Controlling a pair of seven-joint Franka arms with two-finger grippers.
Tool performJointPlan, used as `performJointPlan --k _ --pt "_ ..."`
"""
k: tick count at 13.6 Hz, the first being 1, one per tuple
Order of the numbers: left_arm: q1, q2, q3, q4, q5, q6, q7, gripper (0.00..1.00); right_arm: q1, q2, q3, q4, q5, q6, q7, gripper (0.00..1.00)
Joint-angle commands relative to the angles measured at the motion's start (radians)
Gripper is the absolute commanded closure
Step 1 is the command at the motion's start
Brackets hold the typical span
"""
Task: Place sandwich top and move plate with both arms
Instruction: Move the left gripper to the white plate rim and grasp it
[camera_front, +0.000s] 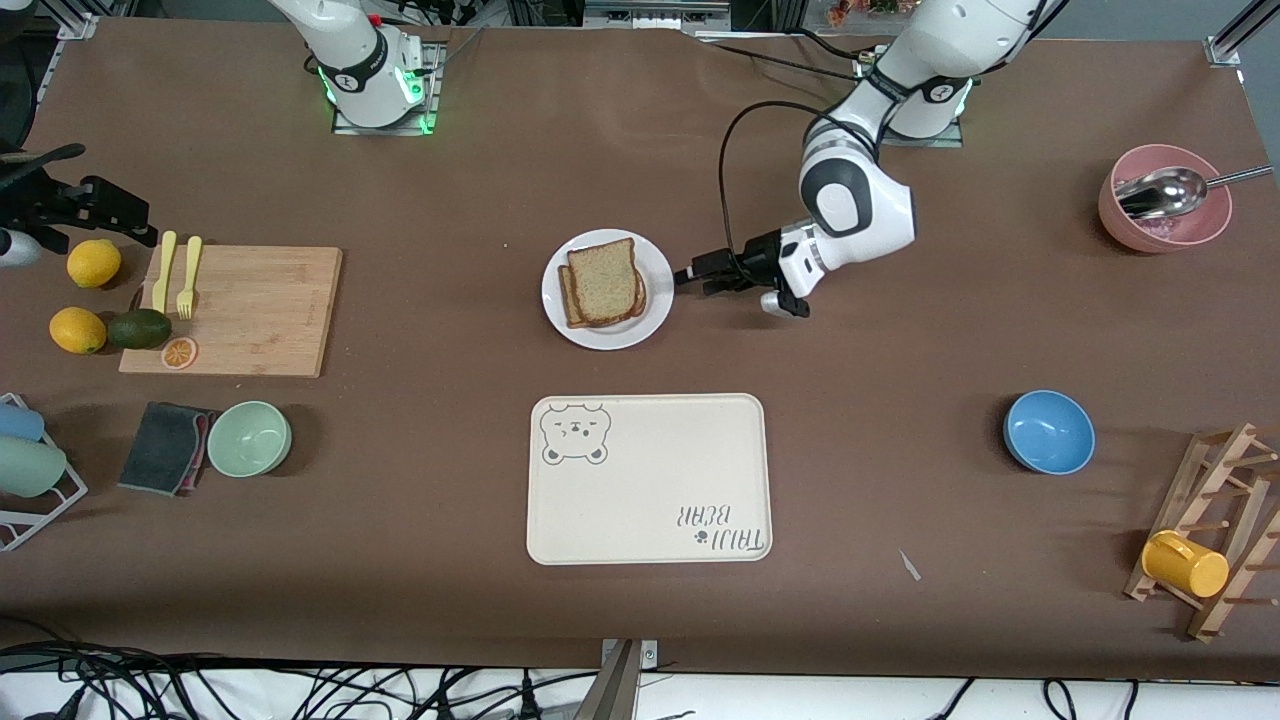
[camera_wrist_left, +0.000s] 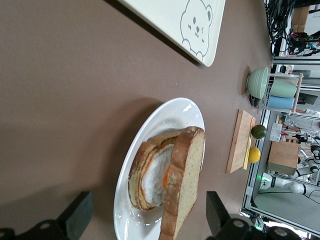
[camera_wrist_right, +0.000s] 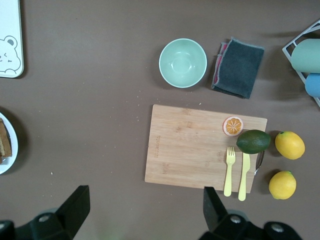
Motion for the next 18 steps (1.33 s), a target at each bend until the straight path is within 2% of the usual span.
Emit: performJointPlan --k 1,3,5,9,15,18 --pt "-0.024 0.068 -0.001 0.015 -0.16 0.019 0.203 0.0 -0.014 0.014 0.005 0.018 -0.001 -0.009 0.008 0.0" --pt "-0.048 0.094 -0.001 0.03 -0.249 0.019 0.297 0.0 -0.014 0.02 0.005 0.018 0.014 -0.004 0.008 0.0" --pt "-0.055 0.111 0.001 0.045 -0.272 0.019 0.308 0.03 -0.014 0.02 0.005 0.018 0.019 -0.008 0.008 0.0" --pt "-0.084 0.117 0.001 0.062 -0.315 0.019 0.308 0.24 -0.014 0.022 0.005 0.018 0.029 -0.011 0.01 0.0" --pt "-0.111 0.143 0.002 0.093 -0.336 0.03 0.309 0.43 -0.014 0.026 0.005 0.02 0.039 -0.012 0.01 0.0" --pt "-0.111 0.151 0.005 0.093 -0.335 0.03 0.311 0.59 -0.014 0.026 0.005 0.018 0.039 -0.012 0.01 0.0"
